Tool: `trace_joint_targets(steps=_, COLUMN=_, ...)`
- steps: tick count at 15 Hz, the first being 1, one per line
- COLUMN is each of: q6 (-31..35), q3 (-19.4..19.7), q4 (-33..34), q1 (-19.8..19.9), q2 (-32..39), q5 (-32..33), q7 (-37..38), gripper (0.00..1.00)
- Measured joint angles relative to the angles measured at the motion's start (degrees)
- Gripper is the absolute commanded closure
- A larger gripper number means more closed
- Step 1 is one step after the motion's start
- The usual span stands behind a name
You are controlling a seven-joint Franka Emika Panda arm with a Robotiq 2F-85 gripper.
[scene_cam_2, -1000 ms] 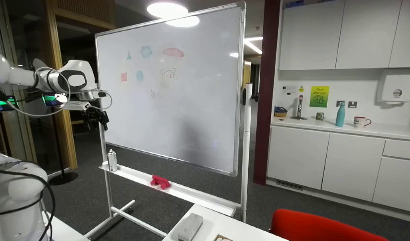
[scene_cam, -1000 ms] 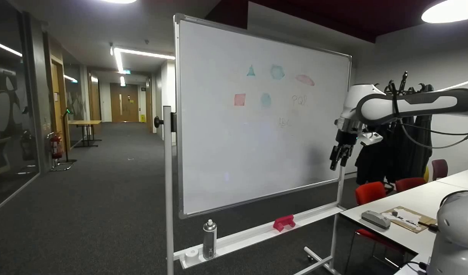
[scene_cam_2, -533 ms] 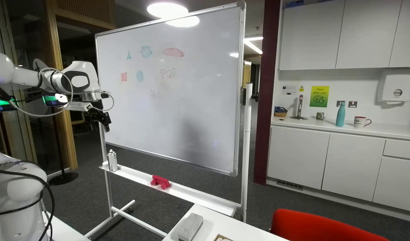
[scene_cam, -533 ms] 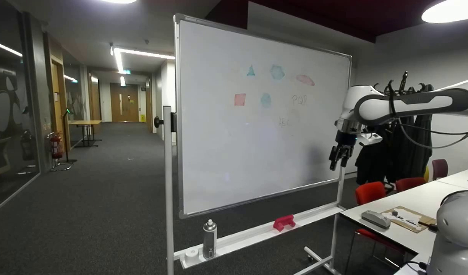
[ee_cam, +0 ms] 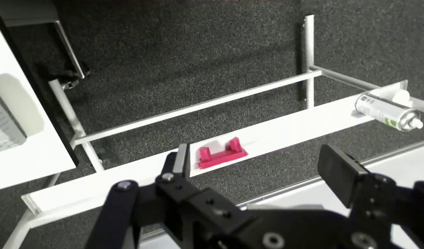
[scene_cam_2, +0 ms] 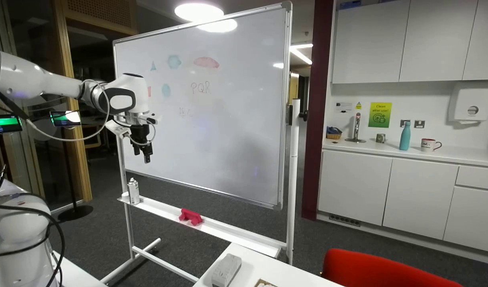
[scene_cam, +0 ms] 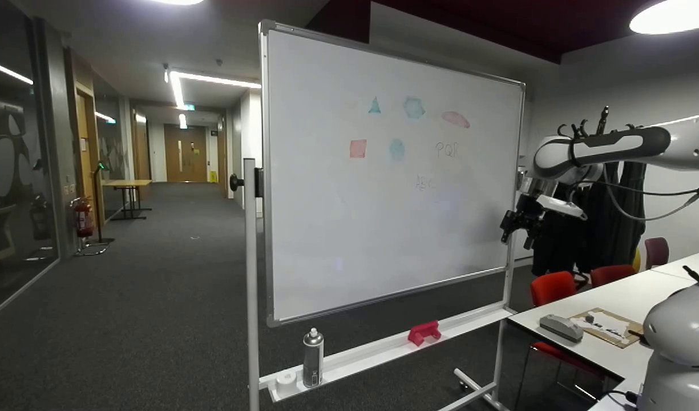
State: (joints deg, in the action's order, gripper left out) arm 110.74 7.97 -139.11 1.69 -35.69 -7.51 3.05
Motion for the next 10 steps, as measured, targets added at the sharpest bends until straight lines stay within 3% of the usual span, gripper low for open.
trace_joint_targets(steps=2, q6=0.0, q3=1.8, q4=0.1, q1=0.6, q2=1.0, q5=-1.5, q7=0.0, gripper=0.00)
trace_joint_targets(steps=10, q6=-0.1, q3=1.4, q4=0.2, q1=0.8, q2=1.5, q5=-1.8, q7=0.0, gripper=0.00)
